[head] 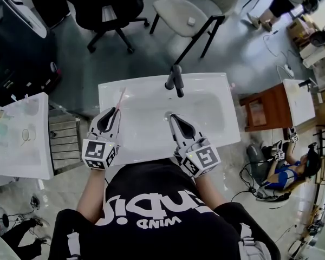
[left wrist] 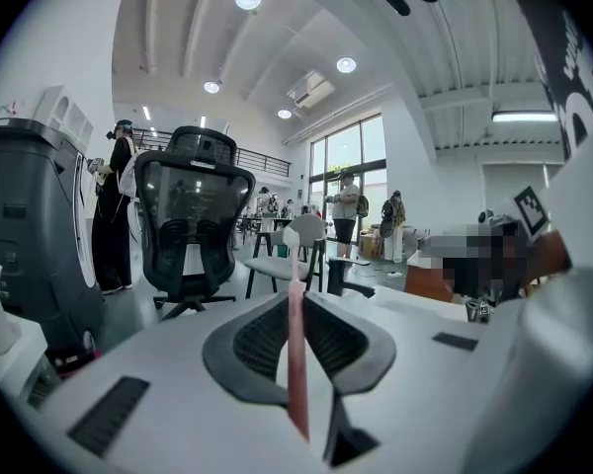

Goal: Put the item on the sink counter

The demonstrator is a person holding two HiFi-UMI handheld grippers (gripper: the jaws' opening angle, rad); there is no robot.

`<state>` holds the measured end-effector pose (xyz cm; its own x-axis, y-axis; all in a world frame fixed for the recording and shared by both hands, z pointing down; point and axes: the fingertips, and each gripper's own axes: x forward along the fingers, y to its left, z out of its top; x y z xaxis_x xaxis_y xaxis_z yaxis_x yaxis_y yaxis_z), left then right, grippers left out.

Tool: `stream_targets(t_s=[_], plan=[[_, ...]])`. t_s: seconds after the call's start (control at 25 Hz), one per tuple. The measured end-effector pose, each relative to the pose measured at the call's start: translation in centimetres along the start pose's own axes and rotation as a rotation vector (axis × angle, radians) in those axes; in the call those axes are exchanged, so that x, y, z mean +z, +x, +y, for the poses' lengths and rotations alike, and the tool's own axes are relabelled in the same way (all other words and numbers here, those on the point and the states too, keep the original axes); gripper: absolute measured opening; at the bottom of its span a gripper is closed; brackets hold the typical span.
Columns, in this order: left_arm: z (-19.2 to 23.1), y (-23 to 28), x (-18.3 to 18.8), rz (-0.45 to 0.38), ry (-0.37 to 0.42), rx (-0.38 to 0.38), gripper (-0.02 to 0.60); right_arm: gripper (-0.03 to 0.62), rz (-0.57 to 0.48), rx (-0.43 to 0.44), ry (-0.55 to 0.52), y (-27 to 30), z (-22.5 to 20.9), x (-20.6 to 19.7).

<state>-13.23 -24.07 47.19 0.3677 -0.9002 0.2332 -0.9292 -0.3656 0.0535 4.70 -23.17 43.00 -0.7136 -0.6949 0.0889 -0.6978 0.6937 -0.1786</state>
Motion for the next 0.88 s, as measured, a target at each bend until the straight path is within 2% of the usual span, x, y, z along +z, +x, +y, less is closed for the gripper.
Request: stream_targets(t_s=[0.24,0.56,0.88], plan=[[1.1,1.6,-2.4,0.055,-0.011,0.020,0.058,0.018,0.010,0.003,0.002,-0.1,-0.2,-0.2],[3.3,3.7,-7.2,0.172,0.011,0.043,0.058,0.018,0.011,0.005,0.009,0.1,0.0,-0.3],[4.8,4.9,-11.8,0.277,-0.010,0.061,0.058,0.018,0.015,-0.004,0.013,0.1,-0.2,-0.6]])
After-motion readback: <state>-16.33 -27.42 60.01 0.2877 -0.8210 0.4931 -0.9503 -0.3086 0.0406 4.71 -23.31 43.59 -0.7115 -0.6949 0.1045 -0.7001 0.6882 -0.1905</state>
